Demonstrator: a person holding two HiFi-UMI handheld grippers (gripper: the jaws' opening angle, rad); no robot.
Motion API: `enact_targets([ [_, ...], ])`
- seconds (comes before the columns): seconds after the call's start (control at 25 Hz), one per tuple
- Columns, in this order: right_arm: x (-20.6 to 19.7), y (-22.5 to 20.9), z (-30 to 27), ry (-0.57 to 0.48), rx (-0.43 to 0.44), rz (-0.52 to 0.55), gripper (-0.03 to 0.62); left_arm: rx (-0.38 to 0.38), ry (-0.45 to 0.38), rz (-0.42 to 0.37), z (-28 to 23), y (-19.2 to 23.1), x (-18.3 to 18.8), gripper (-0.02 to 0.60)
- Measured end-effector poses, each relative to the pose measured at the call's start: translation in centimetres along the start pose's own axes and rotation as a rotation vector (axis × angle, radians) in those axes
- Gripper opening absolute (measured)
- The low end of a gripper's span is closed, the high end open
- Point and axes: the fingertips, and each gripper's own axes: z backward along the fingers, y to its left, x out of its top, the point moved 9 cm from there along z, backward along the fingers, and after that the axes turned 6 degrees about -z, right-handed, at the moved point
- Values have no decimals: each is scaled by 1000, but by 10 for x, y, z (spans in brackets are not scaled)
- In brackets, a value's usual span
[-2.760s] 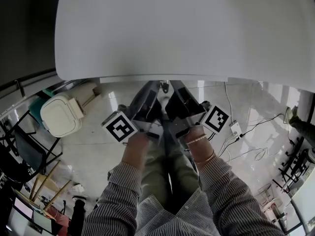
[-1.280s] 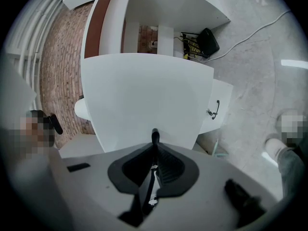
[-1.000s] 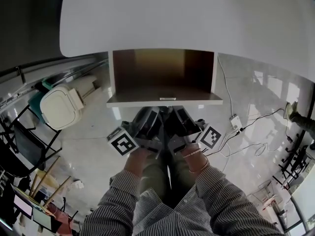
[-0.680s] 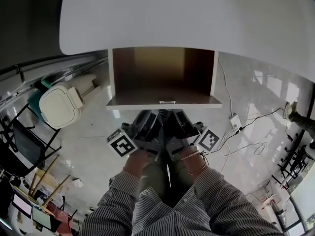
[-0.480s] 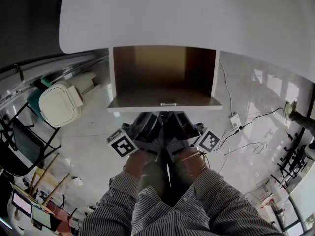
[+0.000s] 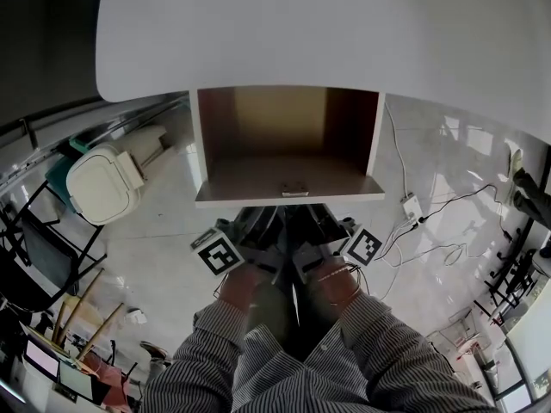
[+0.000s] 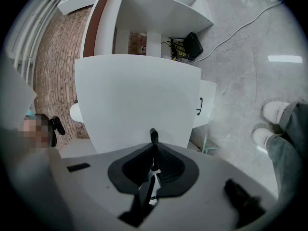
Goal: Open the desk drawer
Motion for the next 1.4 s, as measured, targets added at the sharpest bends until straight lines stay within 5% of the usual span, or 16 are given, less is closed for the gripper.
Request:
enact_targets([
  [1.0,13,-51,-8,-12,-88,-40,34,79,56,49,-11,54,-8,37],
  [1.4,14,-60,-9,1,-33,-44,34,35,27,85,-12,61,-9,37],
])
